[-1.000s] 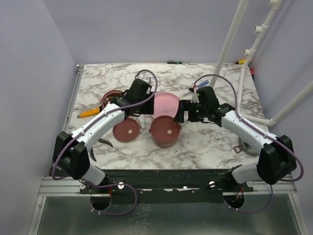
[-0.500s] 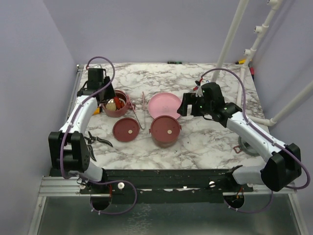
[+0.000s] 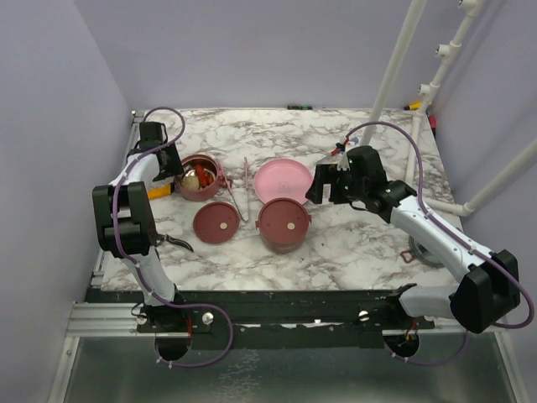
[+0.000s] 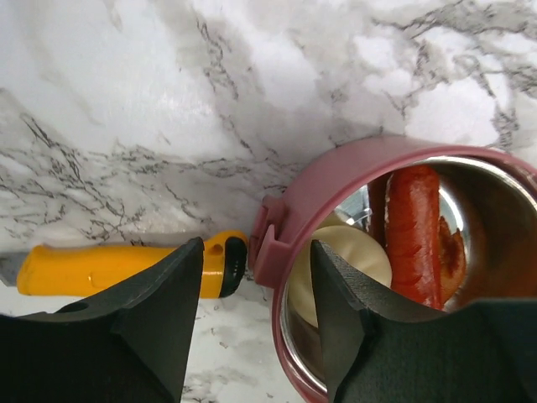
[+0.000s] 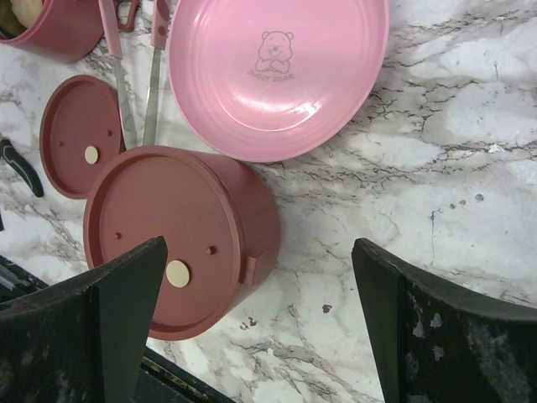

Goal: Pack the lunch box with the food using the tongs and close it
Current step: Pick up the packing box from the center of the board.

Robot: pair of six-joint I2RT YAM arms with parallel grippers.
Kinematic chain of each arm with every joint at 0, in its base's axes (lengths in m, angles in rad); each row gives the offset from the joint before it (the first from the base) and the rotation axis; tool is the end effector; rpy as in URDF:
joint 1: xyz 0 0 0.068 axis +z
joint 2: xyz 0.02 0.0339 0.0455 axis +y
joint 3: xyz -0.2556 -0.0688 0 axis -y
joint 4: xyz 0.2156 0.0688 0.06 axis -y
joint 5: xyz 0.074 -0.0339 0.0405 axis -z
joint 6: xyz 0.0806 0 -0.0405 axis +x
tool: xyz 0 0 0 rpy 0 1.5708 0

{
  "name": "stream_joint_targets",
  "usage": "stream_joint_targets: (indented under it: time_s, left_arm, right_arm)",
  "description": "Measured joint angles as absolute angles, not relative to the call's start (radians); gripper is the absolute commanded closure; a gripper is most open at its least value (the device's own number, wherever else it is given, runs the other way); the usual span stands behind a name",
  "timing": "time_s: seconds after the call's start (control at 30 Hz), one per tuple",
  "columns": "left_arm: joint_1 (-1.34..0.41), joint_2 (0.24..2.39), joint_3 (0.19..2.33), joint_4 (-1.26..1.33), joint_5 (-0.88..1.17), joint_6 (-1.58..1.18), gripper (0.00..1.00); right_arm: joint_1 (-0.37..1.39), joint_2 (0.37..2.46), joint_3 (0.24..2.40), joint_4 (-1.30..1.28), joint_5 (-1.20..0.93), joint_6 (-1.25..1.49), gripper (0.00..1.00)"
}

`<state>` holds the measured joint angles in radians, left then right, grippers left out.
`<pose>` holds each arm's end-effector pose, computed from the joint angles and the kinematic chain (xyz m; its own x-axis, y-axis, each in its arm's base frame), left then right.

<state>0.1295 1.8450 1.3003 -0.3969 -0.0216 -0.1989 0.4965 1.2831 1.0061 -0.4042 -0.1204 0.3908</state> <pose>0.3921 0.0528 0.1742 -0.7579 -0.2979 -0.5803 -0.2973 0.9496 -0.0992 0.2512 0.1471 0.2604 -0.7233 0.0382 -0.6894 -0.3022 0.8803 0.3658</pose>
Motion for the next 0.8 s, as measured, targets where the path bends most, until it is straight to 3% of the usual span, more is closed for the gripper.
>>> stream_joint_targets:
  time_s: [0.4,0.8]
  left_arm:
    - [0.136,1.846,1.332,-0.373,0.038,-0.175,0.74]
    - [0.134,1.831,1.304,-0.358,0.007,-0.227,0.91]
  right_arm:
    - [0.496,1.282,1.001,-0.401,-0.125,0.392,0.05]
    - [0.496,1.282,1.0,-0.396,-0.133,0.393,0.05]
